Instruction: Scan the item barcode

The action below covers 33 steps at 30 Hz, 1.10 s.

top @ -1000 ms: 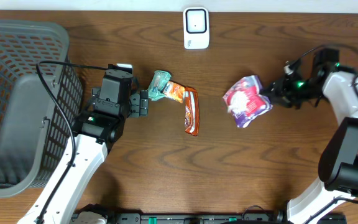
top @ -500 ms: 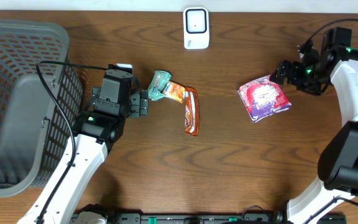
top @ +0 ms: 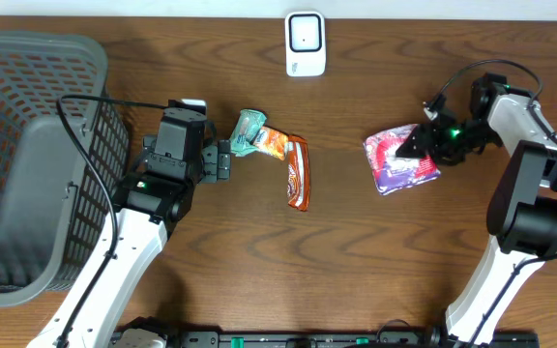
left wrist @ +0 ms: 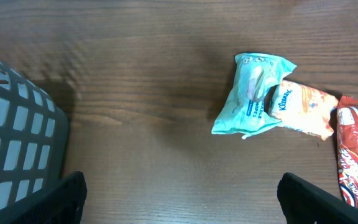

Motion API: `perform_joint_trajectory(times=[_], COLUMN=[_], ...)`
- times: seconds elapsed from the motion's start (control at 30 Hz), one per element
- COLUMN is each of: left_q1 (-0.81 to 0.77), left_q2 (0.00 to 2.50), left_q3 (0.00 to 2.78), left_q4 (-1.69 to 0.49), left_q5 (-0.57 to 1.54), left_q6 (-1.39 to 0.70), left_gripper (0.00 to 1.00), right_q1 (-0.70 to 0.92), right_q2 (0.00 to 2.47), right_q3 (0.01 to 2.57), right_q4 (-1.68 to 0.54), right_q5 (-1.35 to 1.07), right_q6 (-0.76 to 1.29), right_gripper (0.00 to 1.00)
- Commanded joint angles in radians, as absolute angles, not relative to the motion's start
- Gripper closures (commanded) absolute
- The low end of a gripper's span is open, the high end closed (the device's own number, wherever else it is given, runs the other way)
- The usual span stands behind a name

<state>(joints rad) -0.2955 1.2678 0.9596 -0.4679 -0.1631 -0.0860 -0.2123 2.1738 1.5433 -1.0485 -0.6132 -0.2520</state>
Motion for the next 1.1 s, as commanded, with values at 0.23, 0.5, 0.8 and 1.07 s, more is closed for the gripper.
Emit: perform_joint_trajectory(times=[0.23,0.5,0.8,1.07], left_q1=[-0.293,-0.293,-0.293,-0.293], left_q2=[1.268,1.268,1.268,1.268], left_q3=[0.961,0.961,0.961,0.961], left_q4=[-0.471,-0.471,-0.471,-0.471], left_q5=[-0.166,-0.166,-0.166,-0.166], left_q6=[-0.096,-0.096,-0.096,-0.096], left_gripper=[0.02,0.02,0.02,0.02], right_q1=[-0.198,-0.071,0.255,0.324], right_q2=[2.034,1.984,2.024,2.202], right_q3=[1.571,1.57,1.57,1.573], right_q4=[-0.889,-0.32,0.01,0.403], right_q5=[-0.976,-0.857,-0.049,0.093], right_q6=[0.031,0.599,0.817,0.876], right_gripper=[0.99,0.99,0.99,0.99])
